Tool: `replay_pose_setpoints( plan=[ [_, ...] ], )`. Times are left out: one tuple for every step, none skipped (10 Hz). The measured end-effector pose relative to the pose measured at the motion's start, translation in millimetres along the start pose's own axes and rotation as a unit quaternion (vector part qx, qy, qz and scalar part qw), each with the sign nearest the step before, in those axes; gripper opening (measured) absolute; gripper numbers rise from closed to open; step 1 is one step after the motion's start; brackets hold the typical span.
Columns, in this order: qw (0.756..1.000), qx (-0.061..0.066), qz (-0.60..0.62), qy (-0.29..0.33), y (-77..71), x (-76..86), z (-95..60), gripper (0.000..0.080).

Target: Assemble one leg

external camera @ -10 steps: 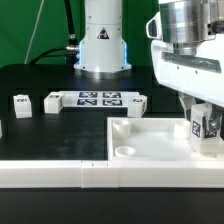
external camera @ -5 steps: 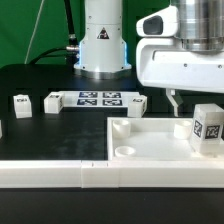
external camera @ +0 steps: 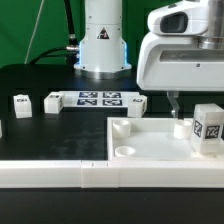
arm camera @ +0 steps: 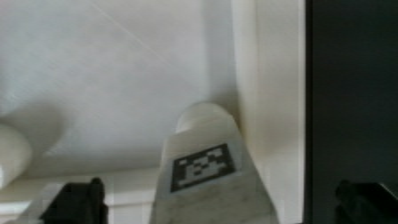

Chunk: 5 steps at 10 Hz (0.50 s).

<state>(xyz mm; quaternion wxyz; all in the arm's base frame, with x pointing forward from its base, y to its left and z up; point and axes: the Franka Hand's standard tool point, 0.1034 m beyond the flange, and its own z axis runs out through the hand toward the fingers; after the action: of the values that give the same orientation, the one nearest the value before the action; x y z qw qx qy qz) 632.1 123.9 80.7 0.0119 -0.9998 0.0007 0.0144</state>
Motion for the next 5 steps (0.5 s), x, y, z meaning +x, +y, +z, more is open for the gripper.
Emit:
replay_pose_setpoints(
  plan=[
    [0.999, 0.000, -0.033, 0.002, 1.3, 1.0, -0.8, 0.0649],
    [0.999, 0.000, -0.043, 0.001, 1.6, 0.4, 0.5, 0.0649],
    [0.999, 0.000, -0.039, 0.001, 1.4, 0.3, 0.6, 0.0649],
    [0.999, 0.000, -0.040, 0.001, 1.5, 0.3, 0.6, 0.0515],
    [0.999, 0.000, -0.040, 0.001, 1.5, 0.3, 0.7, 0.0515]
  ],
)
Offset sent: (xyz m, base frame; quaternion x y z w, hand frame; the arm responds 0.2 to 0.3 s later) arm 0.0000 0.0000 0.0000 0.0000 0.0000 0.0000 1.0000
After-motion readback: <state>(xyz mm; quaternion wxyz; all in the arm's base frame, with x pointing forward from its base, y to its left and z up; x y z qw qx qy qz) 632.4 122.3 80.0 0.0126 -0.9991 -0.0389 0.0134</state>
